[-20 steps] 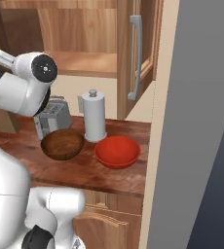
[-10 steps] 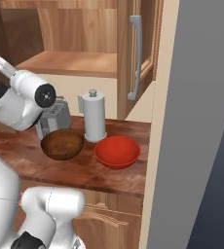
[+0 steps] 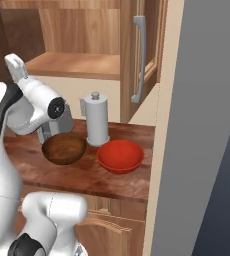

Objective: Open the cabinet. Pick the bowls from the counter and place them in the cabinet. Then close the cabinet.

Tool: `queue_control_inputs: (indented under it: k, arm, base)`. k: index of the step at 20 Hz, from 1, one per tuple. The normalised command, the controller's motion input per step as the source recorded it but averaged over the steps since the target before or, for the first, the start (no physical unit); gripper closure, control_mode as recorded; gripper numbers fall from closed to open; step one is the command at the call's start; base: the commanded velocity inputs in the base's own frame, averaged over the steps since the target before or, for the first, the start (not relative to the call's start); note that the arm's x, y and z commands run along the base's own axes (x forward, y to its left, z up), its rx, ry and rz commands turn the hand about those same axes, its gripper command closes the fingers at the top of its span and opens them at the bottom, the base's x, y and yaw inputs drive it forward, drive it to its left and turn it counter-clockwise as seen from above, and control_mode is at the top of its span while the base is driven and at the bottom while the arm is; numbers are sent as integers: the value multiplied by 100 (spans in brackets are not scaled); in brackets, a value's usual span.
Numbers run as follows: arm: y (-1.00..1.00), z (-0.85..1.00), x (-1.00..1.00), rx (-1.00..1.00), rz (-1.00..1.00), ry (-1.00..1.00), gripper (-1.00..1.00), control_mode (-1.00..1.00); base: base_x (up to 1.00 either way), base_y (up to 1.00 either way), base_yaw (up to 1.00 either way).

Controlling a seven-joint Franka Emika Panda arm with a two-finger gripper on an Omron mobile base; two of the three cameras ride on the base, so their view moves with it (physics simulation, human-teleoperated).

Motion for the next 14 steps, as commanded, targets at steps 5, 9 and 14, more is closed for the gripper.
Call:
queue_control_inputs:
  k: [5,9,14]
  arm:
    - [30,0,4,33,9,35,-100,-100]
    - [53,0,34,23,14,35,-100,-100]
    - [87,0,17,17,21,37,-100,-100]
  base:
    - [0,0,0]
    - [0,0,0]
    - [0,0,0]
